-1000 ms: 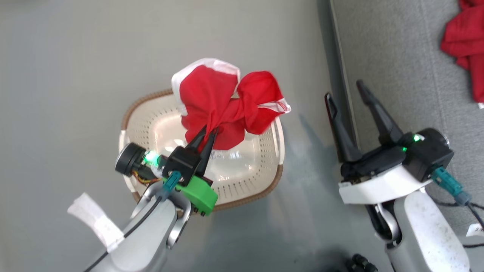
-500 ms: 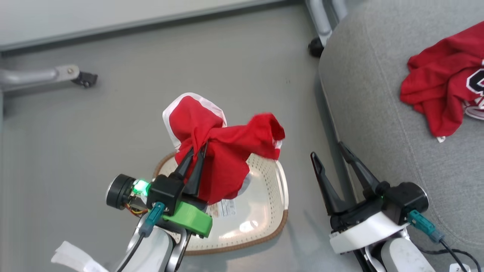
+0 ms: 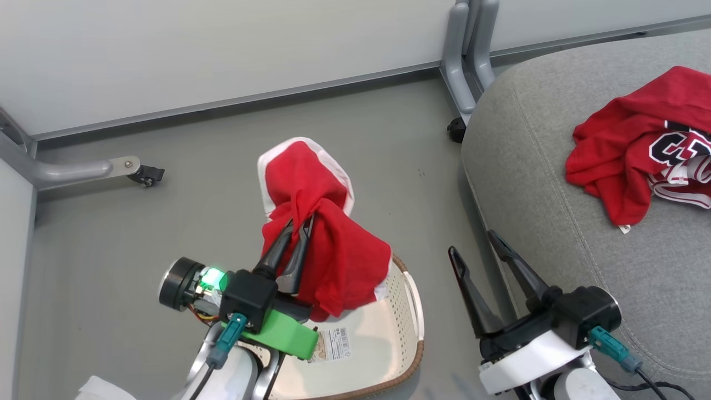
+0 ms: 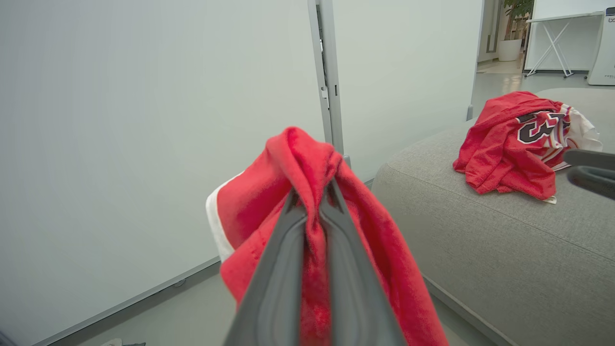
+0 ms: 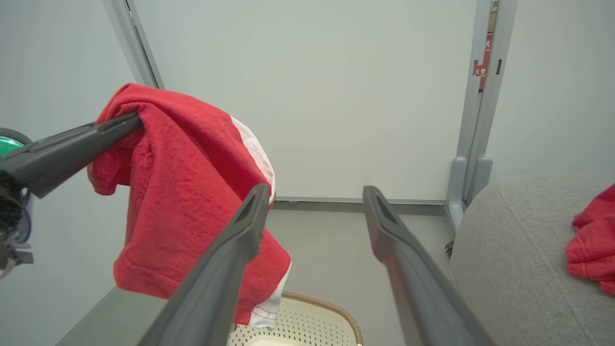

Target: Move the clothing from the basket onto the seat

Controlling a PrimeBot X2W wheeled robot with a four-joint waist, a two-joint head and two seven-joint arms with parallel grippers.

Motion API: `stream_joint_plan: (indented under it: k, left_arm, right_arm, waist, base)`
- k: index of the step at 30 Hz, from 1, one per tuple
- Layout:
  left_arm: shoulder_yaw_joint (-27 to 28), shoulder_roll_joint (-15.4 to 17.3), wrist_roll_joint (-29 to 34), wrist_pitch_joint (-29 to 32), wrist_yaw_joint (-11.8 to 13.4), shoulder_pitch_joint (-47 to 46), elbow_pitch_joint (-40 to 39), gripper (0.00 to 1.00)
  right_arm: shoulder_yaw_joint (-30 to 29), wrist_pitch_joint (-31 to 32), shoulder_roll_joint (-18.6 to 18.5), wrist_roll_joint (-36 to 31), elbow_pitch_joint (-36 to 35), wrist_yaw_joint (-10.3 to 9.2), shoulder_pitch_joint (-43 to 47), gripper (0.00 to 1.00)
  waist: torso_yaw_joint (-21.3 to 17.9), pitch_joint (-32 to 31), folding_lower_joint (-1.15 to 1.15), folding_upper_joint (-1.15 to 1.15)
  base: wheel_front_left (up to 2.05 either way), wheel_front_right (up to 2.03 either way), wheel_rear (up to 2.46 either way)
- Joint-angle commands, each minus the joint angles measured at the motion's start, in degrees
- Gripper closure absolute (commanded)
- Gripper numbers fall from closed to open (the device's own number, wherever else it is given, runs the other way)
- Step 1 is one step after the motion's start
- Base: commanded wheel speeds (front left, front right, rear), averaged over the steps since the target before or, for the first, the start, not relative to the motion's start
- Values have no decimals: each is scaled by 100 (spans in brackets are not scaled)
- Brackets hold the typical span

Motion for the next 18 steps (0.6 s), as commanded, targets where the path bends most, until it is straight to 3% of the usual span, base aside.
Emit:
stream_joint_plan:
  k: [1, 18]
  left_arm:
    - [-2, -20, 48, -5, -38, 50, -12, 100]
    - [-680, -346, 318, -5, -502, -350, 122, 100]
  right_arm:
    - [64, -10, -33, -42, -16, -6, 13, 0]
    - [876, -10, -111, 28, 18, -7, -413, 0]
  waist:
    - [6, 10, 1, 0]
    - [124, 124, 1, 0]
  base:
    - [0, 0, 0]
    - [0, 0, 0]
